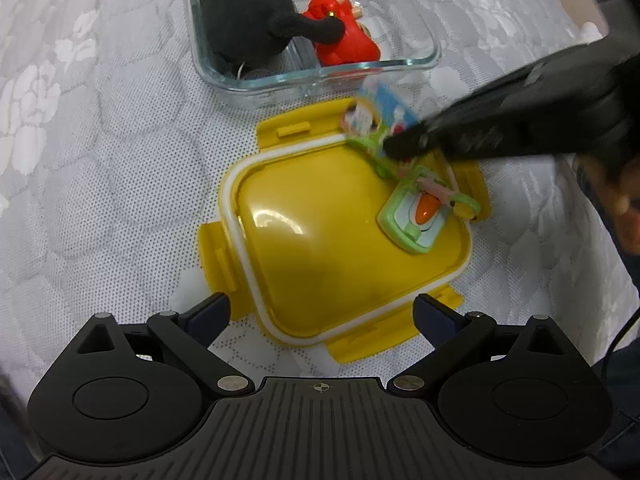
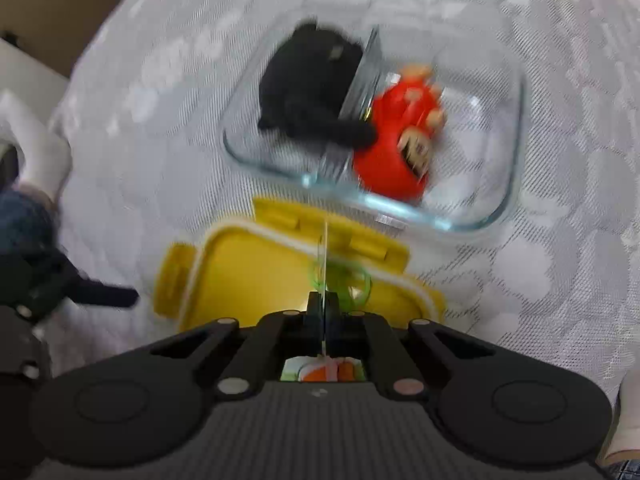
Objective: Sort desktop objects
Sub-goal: 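Lift the keychain with the right gripper and carry it into the container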
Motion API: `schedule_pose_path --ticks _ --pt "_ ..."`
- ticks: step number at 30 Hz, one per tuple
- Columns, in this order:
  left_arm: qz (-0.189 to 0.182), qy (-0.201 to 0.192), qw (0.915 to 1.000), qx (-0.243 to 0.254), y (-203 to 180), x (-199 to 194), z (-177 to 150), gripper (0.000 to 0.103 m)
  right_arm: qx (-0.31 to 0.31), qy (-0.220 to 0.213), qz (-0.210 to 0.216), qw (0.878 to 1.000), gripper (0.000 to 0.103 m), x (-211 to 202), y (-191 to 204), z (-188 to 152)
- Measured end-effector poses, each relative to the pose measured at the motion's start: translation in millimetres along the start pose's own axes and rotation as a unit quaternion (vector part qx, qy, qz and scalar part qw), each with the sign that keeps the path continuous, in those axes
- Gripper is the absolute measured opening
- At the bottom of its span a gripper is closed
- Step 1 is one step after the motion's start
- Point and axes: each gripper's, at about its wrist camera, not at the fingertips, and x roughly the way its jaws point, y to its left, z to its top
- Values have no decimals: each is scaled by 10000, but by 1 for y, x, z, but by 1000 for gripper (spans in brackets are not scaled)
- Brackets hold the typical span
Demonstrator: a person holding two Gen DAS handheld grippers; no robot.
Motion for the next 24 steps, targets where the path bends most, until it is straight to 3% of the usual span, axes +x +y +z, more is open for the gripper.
schedule_pose_path --ticks 7,17,20,24 --pt "1 86 9998 -183 10 3 -1 101 271 -790 580 9948 1 -63 -20 2" --pt "23 114 9997 -204 2 8 1 101 608 -2086 1247 9681 2 -136 -45 14" --pt "8 93 9997 -216 0 9 3 101 712 -2398 1238 9603 2 -149 -54 22" --pt "-8 90 9997 -223 -1 10 4 101 773 -2497 853 9615 3 -145 -62 30"
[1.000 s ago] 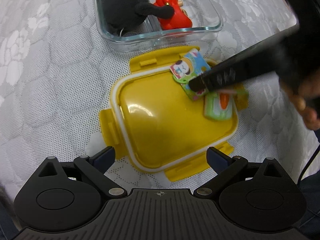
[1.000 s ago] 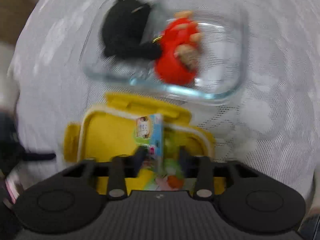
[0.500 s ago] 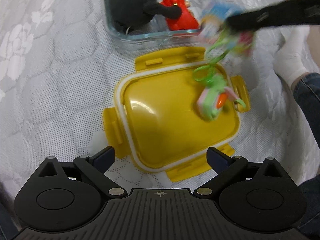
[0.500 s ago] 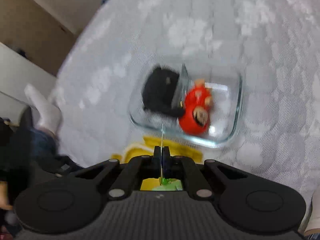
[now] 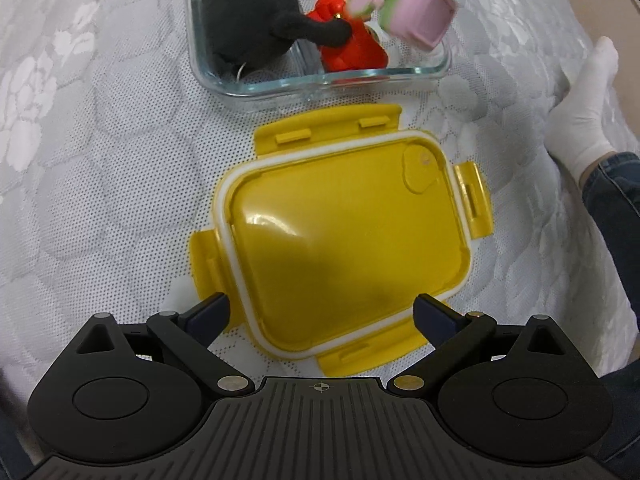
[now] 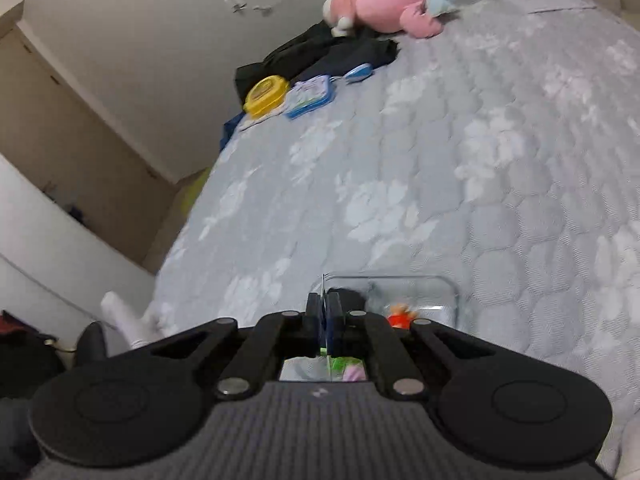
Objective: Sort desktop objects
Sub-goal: 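Lift the keychain with the right gripper and carry it into the container, then open the right gripper and release the keychain beside the red doll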
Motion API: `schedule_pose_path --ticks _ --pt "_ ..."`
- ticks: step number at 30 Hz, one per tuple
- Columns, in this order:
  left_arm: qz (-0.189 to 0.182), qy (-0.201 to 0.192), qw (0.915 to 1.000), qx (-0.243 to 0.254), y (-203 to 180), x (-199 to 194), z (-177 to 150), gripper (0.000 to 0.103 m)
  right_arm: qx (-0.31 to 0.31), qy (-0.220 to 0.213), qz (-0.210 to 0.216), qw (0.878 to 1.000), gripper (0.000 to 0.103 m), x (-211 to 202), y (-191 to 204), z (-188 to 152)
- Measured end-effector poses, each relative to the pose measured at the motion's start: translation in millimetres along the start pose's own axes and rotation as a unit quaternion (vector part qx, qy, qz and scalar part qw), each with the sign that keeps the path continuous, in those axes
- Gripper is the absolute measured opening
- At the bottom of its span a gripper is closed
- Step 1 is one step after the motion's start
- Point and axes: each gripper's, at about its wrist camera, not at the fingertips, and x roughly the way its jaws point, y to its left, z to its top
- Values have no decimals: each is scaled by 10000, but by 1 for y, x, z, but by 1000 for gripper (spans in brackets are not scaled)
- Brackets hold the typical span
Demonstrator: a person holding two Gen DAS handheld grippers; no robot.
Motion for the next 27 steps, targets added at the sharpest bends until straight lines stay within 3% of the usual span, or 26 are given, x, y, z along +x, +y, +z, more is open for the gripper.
schedule_pose_path --ticks 8,16,22,23,25,27 --pt "-69 62 10000 -31 6 4 -5 101 -106 284 -760 9966 3 34 -14 -6" --pt "-120 3 9999 -117 15 0 -10 101 -534 716 -1548 9839 3 93 -3 -15" --pt "-209 -57 9997 -137 19 -4 -13 101 -877 633 -1992 9740 4 124 5 -17" --pt "-221 -63 9996 -132 19 -4 -14 101 -888 503 -1989 9747 8 124 5 -16" --pt "-245 -72 9996 -131 21 -5 -16 101 -920 158 -1951 9763 41 113 9 -10" --pt "-253 -83 9995 -149 22 -5 -17 101 -1019 -186 -1905 9762 67 99 15 -4"
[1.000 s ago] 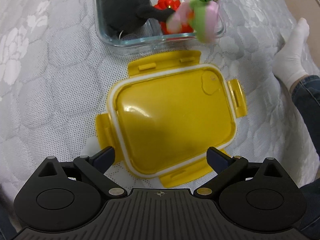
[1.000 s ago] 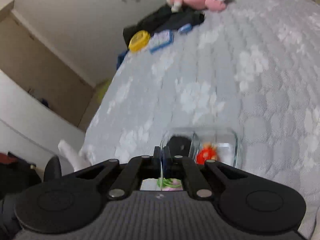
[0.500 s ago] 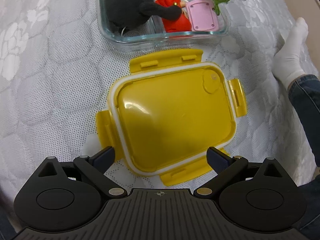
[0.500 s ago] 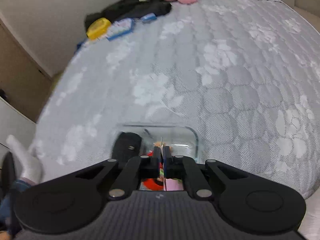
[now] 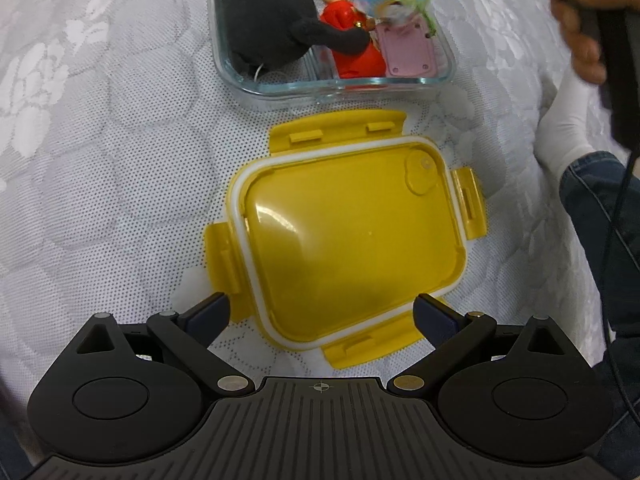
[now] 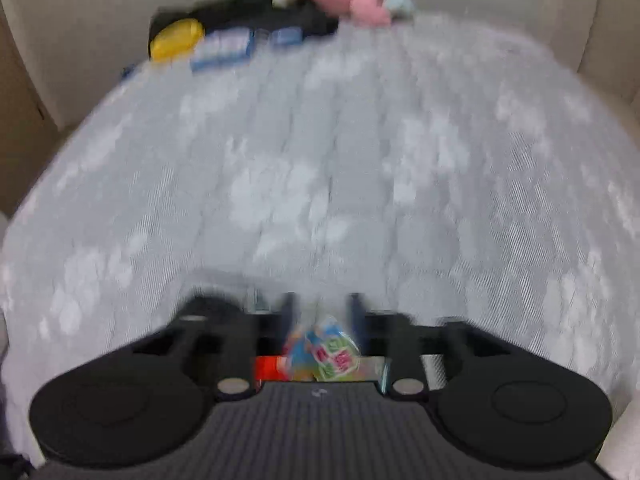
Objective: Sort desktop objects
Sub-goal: 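Open the right gripper and release the keychain beside the red doll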
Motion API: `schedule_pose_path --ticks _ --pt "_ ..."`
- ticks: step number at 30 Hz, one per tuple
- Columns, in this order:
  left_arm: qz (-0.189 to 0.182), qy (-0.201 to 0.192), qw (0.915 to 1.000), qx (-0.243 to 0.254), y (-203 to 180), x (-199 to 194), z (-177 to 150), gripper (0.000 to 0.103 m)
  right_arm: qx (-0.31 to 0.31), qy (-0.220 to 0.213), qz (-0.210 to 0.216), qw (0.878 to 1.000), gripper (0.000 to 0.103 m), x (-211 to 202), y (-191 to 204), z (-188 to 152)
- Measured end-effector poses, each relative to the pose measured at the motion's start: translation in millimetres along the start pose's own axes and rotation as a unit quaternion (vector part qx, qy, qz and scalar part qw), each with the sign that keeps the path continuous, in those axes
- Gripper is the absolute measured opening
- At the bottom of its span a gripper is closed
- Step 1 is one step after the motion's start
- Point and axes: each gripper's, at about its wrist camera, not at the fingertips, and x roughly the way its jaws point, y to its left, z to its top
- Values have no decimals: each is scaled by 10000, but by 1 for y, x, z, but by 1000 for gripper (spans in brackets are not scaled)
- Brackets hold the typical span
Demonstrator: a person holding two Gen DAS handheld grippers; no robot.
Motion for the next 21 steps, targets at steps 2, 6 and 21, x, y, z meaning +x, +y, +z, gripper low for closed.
schedule_pose_path --ticks 2,6,21 --pt "6 -14 10000 -32 3 -2 1 101 -85 -34 129 9999 70 -9 -3 4" --pt "54 -67 9999 -66 4 -3 1 101 99 872 23 9961 21 3 -15 -8" --pt "114 71 9999 -36 1 6 1 101 -406 1444 -201 9885 33 39 -3 -38"
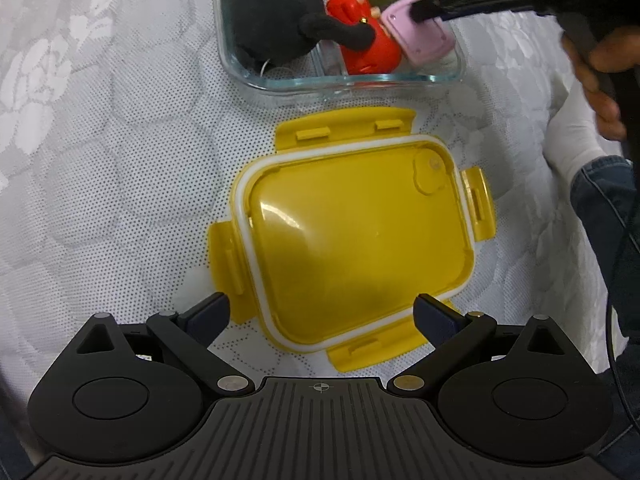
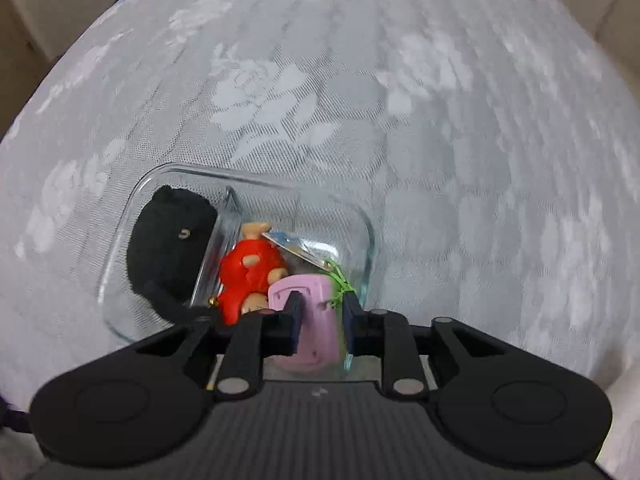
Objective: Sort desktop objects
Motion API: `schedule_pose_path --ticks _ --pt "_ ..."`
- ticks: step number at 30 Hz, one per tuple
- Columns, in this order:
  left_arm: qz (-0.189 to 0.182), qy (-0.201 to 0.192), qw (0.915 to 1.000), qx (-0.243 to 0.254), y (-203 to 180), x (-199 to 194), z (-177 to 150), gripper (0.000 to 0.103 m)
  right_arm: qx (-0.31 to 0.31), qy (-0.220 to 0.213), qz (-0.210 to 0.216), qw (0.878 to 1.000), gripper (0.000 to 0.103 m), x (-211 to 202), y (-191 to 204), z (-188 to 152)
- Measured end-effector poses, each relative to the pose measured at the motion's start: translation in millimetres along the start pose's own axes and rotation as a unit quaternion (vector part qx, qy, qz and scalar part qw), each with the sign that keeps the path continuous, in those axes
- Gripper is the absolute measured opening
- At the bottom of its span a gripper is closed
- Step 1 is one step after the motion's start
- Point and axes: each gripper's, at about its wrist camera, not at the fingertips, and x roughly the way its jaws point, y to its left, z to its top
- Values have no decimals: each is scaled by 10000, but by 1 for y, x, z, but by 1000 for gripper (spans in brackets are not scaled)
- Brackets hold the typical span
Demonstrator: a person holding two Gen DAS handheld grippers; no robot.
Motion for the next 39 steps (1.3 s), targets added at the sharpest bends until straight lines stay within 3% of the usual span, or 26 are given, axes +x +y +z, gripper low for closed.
schedule_pose_path --ticks 5,7,10,12,13,15,17,18,19,21,26,27,29,30,35,39 --pt "0 -47 10000 18 0 -2 -2 101 -143 -237 -41 9996 35 -13 3 5" --pt "3 -73 10000 32 -1 -3 -2 101 20 -614 -81 9981 68 -29 -2 9" --pt "21 -108 9999 60 -3 -4 -3 101 -34 -1503 -448 9876 91 -62 0 9" --pt "59 -145 9998 84 -5 -5 -3 101 -173 -2055 -704 9760 103 -80 5 8" --pt "109 -188 9997 117 -6 -6 -3 101 -186 -2161 -680 9738 102 -85 4 9" --pt "234 -295 9991 204 -9 -8 -3 101 58 -1876 -260 9819 102 -81 -2 14" --pt "356 -415 9981 286 -11 -11 -3 101 328 -1482 113 9883 95 -67 -10 13" --pt "398 -471 9976 311 -12 -13 -3 101 318 -1387 124 9897 82 -61 -11 11" --pt "416 -522 9973 315 -12 -14 -3 101 209 -1322 -10 9910 77 -57 -9 10" --pt "445 -615 9966 312 -12 -18 -1 101 48 -1251 -193 9919 77 -51 -5 7" --pt "504 -668 9961 281 -10 -20 2 101 38 -873 22 9962 76 -37 2 6" --pt "503 -667 9961 278 -10 -20 2 101 -94 -721 0 9974 72 -33 5 5" --pt "504 -663 9961 282 -10 -20 2 101 -286 -421 -124 9986 33 -26 12 0" --pt "507 -658 9962 276 -10 -20 2 101 -308 -298 -228 9988 2 -23 14 -3" --pt "472 -620 9967 211 -8 -19 2 101 -28 -232 8 9997 3 -23 7 -5" --pt "486 -588 9969 188 -8 -17 2 101 92 -253 73 9996 21 -27 5 -3"
